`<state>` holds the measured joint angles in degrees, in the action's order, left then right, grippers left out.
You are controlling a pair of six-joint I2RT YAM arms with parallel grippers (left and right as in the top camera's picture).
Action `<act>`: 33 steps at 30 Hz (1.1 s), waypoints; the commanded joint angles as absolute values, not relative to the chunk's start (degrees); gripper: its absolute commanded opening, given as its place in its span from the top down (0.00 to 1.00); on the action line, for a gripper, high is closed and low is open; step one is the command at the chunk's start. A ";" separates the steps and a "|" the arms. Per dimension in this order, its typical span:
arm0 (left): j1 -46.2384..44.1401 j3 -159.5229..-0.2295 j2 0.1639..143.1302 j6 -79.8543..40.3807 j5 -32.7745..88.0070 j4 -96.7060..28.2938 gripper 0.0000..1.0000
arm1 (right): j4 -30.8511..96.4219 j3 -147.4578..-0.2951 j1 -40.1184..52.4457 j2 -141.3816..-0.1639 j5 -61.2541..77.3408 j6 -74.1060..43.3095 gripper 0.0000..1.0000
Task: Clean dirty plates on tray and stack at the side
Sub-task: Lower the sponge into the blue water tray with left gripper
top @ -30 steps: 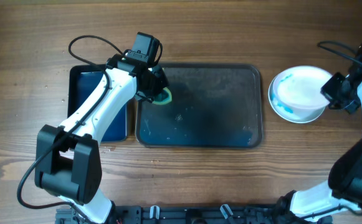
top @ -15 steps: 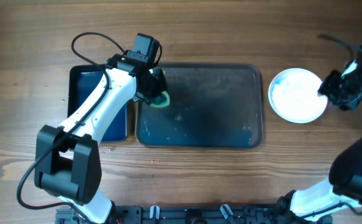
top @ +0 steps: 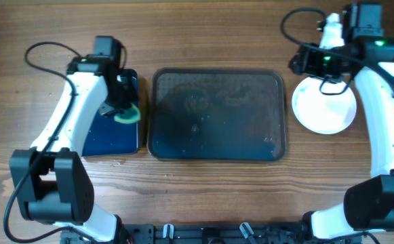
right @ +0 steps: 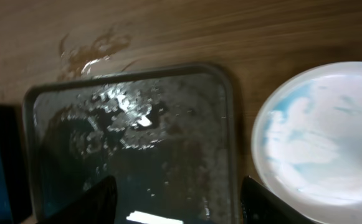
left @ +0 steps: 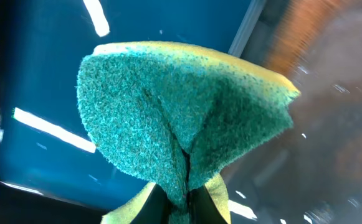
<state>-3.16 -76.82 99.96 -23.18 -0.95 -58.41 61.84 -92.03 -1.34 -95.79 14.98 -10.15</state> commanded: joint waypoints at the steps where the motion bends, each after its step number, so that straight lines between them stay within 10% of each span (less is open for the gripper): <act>1: 1.34 -73.93 100.92 -13.21 -3.75 -55.20 0.96 | 61.54 -92.25 3.25 -97.17 12.47 -9.19 0.36; 9: 5.96 -67.13 101.21 -3.16 -3.75 -45.56 0.91 | 61.58 -92.25 6.15 -97.54 11.60 -9.19 0.36; 23: 1.78 -70.19 97.84 -3.22 -4.58 -46.59 0.00 | 61.95 -92.33 6.15 -96.64 11.35 -7.55 0.36; 28: -5.39 -73.56 90.52 -3.44 -4.54 -46.28 0.00 | 62.92 -92.99 6.15 -90.87 7.44 -7.29 0.24; 30: -7.88 -73.56 89.08 -3.42 -4.56 -46.02 0.00 | 63.11 -92.99 6.15 -87.68 7.27 -5.74 0.00; 33: -11.09 -73.56 88.60 -3.42 -4.56 -46.06 0.00 | 63.37 -92.99 6.15 -80.44 7.27 -5.37 0.00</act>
